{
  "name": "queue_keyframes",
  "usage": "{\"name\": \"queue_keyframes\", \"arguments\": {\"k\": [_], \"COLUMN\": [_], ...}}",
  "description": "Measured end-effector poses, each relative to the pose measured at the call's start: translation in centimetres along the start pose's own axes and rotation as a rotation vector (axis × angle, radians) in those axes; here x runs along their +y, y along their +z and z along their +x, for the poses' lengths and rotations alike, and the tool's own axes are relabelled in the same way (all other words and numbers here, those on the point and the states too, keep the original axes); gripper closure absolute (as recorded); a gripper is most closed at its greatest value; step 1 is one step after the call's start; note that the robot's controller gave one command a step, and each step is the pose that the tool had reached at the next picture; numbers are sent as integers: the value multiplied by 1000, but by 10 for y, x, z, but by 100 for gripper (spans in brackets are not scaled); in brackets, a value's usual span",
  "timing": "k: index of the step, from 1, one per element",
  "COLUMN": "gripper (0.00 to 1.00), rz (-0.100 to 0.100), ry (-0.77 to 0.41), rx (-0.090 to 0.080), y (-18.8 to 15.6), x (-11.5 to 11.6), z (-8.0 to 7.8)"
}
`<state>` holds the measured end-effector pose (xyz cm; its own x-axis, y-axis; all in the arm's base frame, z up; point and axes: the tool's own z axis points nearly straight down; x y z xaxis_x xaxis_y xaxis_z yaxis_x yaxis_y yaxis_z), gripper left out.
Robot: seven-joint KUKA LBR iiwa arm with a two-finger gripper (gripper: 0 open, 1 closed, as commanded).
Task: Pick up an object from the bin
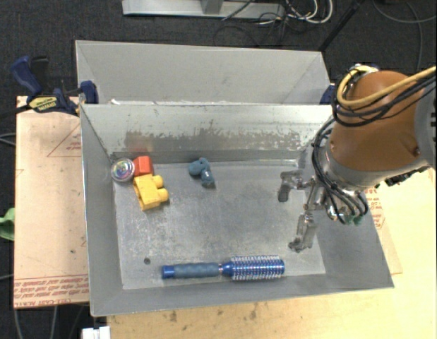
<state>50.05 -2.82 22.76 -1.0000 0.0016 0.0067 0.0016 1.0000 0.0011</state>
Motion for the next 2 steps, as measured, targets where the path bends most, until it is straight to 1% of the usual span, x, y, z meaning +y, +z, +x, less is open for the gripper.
{"name": "queue_keyframes", "arguments": {"k": [1, 2], "gripper": [0, 0], "rz": [-1, 2], "ry": [-114, -188], "rx": [3, -27], "y": [140, 156], "x": [5, 40], "z": [8, 16]}}
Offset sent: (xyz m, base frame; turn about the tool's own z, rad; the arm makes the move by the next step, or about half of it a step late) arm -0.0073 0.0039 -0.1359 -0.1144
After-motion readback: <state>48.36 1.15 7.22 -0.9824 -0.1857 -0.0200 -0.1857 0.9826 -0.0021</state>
